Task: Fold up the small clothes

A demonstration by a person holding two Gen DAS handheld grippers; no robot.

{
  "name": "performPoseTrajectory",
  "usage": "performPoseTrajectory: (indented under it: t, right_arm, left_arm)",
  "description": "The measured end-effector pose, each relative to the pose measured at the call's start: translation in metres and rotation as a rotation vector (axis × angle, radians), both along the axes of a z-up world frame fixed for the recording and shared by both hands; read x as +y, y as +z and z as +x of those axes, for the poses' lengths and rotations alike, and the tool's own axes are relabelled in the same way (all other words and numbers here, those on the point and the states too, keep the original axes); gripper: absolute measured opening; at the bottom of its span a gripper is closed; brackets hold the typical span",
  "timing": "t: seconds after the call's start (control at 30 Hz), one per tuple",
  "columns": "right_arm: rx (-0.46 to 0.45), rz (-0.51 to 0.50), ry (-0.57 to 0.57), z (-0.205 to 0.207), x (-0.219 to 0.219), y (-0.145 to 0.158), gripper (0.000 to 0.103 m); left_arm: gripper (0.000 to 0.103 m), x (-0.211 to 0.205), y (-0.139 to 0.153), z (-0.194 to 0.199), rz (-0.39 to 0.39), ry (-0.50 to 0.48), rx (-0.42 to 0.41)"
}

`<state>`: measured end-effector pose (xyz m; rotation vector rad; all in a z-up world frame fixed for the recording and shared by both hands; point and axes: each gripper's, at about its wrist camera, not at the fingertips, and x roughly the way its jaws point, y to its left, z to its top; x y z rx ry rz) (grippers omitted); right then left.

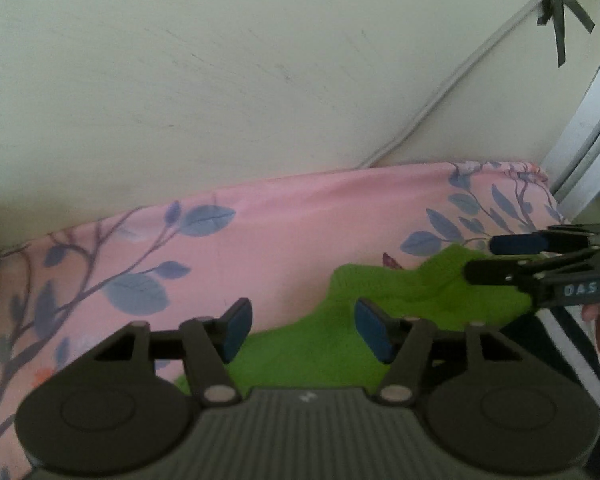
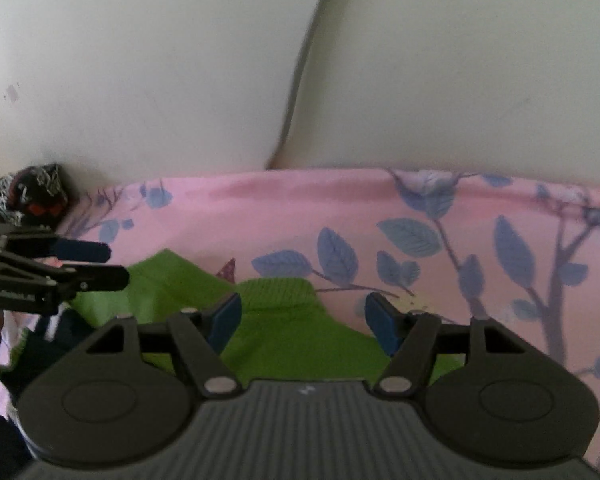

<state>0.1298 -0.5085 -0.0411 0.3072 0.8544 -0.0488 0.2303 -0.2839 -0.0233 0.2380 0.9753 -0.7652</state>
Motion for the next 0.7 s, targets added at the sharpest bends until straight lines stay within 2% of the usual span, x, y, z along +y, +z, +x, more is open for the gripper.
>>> performPoseTrajectory:
  t: [0.1, 0.27, 0.4, 0.7]
  right_arm:
    - [-0.029, -0.018, 0.015, 0.001, 0.005, -0.008, 0.064]
    - [-0.094, -0.134, 0.04, -0.008, 0.022, -0.015, 0.065]
    - [-0.102, -0.142, 0.03, -0.005, 0.022, -0.017, 0.064]
    - [-0.104, -0.164, 0.025, -0.001, 0.031, -0.02, 0.064]
  left_arm:
    - [0.059, -0.009, -0.014, -0.002, 0.05, 0.001, -0.041]
    - [0.086, -0.004, -0.029, -0.01, 0.047, 0.042, -0.137]
    - [0.088, 0.001, -0.031, -0.006, 0.022, 0.062, -0.129]
    - [0.088, -0.005, -0.028, -0.016, 0.06, 0.056, -0.218]
